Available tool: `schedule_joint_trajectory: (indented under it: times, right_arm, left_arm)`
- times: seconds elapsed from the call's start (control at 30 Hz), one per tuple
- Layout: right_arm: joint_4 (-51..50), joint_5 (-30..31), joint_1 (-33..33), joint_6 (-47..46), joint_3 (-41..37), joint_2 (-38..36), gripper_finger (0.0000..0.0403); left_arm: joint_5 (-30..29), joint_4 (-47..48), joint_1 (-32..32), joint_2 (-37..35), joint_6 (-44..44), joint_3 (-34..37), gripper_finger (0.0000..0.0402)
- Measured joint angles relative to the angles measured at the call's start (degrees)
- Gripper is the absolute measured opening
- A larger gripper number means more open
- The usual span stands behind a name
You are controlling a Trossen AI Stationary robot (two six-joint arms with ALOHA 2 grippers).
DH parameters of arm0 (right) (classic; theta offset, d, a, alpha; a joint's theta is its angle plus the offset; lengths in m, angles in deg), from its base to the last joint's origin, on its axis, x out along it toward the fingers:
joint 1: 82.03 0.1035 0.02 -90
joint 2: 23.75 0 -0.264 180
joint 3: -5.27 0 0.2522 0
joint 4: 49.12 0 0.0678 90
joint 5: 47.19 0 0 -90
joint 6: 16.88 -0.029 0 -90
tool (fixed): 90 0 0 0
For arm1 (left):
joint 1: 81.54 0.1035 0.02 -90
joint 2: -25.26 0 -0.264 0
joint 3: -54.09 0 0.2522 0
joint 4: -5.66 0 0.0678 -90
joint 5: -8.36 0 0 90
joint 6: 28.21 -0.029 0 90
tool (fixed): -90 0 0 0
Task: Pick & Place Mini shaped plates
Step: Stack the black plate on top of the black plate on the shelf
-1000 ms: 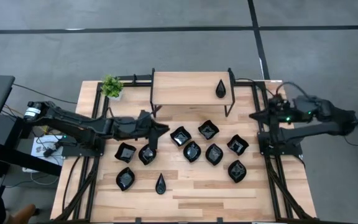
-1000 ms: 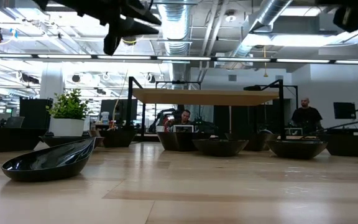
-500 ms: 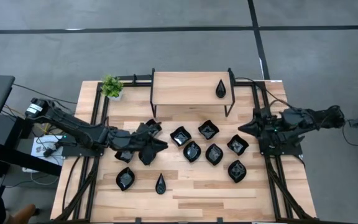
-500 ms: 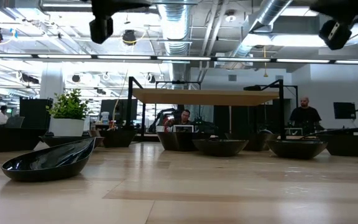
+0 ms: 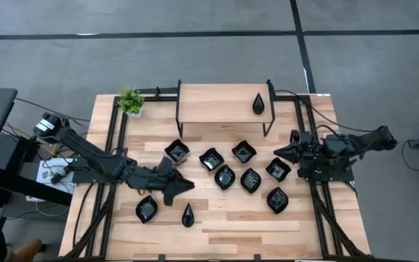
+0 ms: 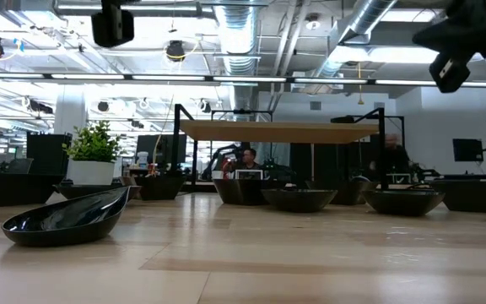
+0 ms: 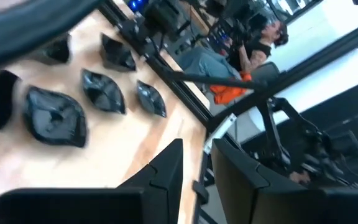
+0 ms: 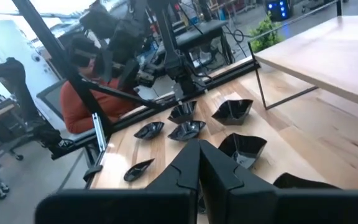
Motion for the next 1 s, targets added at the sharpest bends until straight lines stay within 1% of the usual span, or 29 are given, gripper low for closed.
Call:
schedule_joint_trajectory:
  times: [0.1,0.17,0.23,0.33,0.43,0.47,0.63,0.77,0.87,1.0]
  right_arm:
    - [0.0,0.0,0.0,0.0,-1.4,-1.5,0.0001]
    - [0.0,0.0,0.0,0.3,-2.0,-2.1,0.0001]
    - [0.0,-0.2,0.0,0.4,-2.1,-2.2,0.0001]
    - [0.0,-0.2,0.0,0.4,-2.1,-2.2,0.0001]
    - [-0.2,-0.2,0.0,0.4,-2.1,-2.2,0.0001]
    - [-0.2,-0.2,0.0,0.4,-2.1,-2.1,0.0001]
    - [-1.0,-0.2,0.0,0.4,-2.1,-2.2,0.0001]
    - [-2.1,-0.2,0.0,0.4,-2.1,-2.1,0.0001]
    - [-2.3,-0.2,0.0,0.4,-2.1,-2.1,0.0001]
    - [-2.2,-0.2,0.0,0.4,-2.1,-2.1,0.0001]
  left_arm:
    - [0.9,0.0,-1.0,3.7,0.3,-2.8,0.0086]
    - [3.3,0.9,-1.1,6.2,1.6,-4.9,0.0086]
    - [7.0,2.1,-1.1,8.3,3.8,-6.4,0.0086]
    - [12.4,5.6,-1.3,10.9,9.0,-8.1,0.0081]
    - [17.0,10.3,-2.5,13.2,16.6,-9.1,0.007]
    - [17.6,11.3,-3.3,14.0,19.9,-9.3,0.0065]
    - [17.7,14.2,-6.5,16.7,35.2,-9.4,0.0039]
    - [17.5,18.7,-7.2,18.2,44.6,-9.4,0.0022]
    - [17.1,19.1,-6.9,19.1,48.7,-9.3,0.0011]
    - [17.0,19.1,-6.5,18.9,49.0,-9.3,0.0008]
